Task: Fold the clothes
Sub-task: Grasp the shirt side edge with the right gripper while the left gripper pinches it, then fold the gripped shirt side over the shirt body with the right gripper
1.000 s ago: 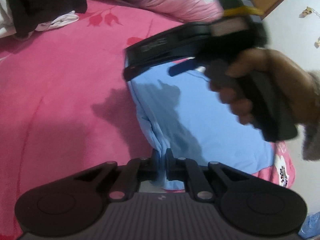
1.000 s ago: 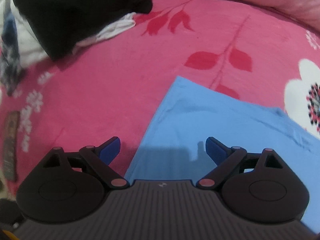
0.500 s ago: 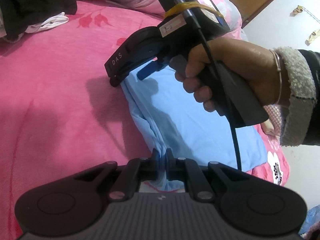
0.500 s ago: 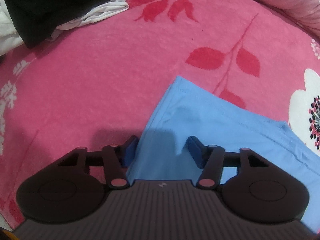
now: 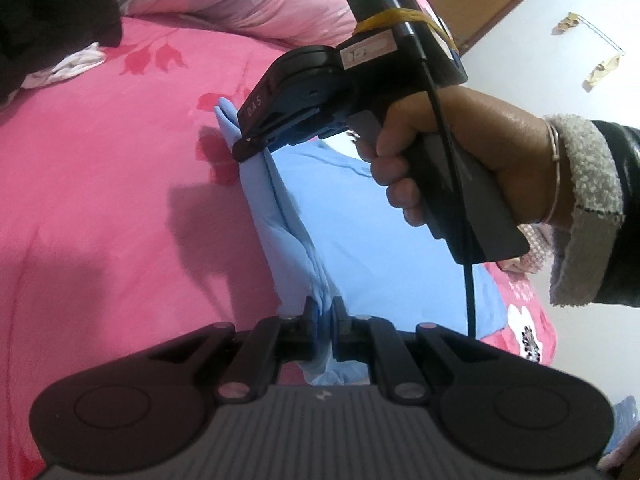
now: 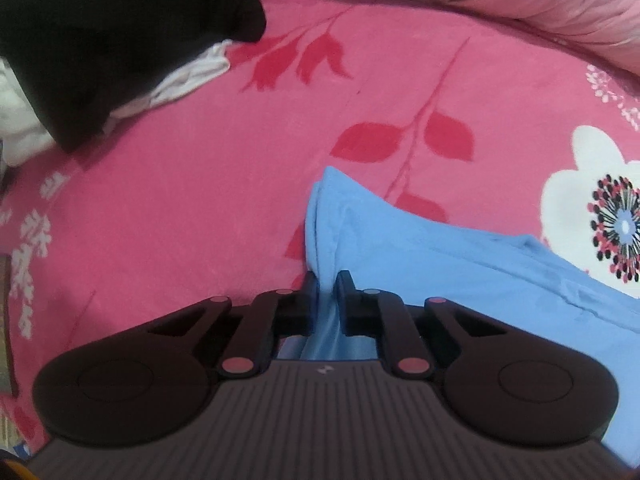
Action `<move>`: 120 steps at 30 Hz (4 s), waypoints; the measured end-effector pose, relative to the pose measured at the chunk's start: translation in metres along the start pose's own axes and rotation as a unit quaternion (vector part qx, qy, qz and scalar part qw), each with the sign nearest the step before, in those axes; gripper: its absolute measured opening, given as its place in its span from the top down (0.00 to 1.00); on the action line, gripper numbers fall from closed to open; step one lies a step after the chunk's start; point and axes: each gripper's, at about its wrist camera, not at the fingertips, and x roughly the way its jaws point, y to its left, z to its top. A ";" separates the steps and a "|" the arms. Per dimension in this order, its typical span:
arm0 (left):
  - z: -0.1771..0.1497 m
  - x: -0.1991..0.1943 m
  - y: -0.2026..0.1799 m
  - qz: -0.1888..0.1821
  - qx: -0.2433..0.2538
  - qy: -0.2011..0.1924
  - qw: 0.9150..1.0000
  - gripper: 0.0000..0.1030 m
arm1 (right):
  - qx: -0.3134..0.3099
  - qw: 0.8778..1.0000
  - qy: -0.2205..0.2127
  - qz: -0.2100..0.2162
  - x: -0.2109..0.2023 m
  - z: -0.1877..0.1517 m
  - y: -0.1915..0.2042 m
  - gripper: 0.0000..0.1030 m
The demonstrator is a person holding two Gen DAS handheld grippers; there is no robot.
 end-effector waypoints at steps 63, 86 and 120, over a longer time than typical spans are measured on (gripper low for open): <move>-0.002 0.233 -0.237 -0.088 0.098 0.101 0.986 0.94 | 0.194 0.966 -0.166 0.043 -0.090 -0.163 -0.377 0.95; -0.017 0.280 -0.263 -0.080 0.091 0.126 0.985 0.94 | 0.217 0.962 -0.157 0.053 -0.078 -0.196 -0.425 0.95; -0.027 0.199 -0.230 0.025 0.092 0.187 0.978 0.45 | 0.334 0.931 -0.082 0.121 -0.161 -0.319 -0.386 0.77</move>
